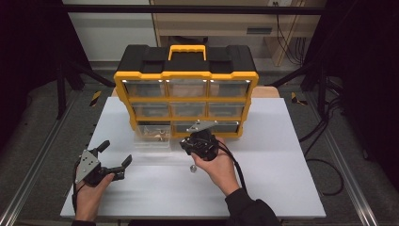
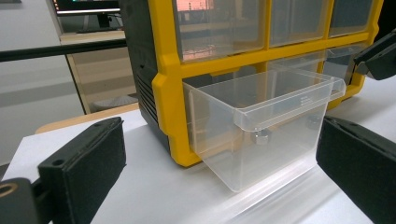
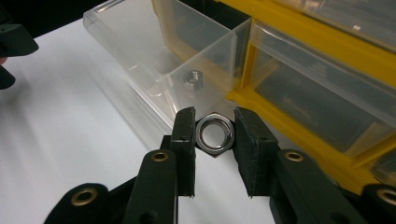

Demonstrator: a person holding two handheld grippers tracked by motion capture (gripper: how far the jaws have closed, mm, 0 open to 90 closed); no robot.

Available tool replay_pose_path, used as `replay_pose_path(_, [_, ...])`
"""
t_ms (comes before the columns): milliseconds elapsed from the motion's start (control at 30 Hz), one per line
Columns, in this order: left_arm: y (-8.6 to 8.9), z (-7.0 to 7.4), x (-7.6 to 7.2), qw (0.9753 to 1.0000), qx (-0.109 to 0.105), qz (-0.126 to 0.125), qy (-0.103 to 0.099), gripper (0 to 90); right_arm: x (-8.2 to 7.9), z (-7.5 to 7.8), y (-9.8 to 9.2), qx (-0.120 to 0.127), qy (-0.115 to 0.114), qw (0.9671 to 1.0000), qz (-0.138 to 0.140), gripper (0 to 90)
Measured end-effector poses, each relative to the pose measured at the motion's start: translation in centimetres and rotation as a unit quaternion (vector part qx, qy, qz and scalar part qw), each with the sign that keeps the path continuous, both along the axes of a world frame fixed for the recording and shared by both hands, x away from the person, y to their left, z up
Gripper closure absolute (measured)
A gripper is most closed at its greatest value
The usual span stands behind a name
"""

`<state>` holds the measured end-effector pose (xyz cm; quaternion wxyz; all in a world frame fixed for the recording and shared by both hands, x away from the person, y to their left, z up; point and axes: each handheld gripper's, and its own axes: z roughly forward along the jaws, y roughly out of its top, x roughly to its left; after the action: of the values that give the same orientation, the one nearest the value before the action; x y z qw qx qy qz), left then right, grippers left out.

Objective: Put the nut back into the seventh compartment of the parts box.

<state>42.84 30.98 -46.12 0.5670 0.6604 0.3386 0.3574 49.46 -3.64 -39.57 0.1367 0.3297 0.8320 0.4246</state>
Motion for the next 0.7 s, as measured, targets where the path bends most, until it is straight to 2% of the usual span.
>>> replay_pose_path(333, [-0.1,0.1,0.0,1.0000,0.001,-0.004,-0.002,1.2,-0.2,1.2,0.1,0.009,-0.016,0.9998,-0.005,70.2])
replay_pose_path(700, [0.0,0.1,-0.1,1.0000,0.001,-0.003,-0.002,1.2,-0.3,2.1,0.2,0.017,-0.022,0.9996,-0.001,70.2])
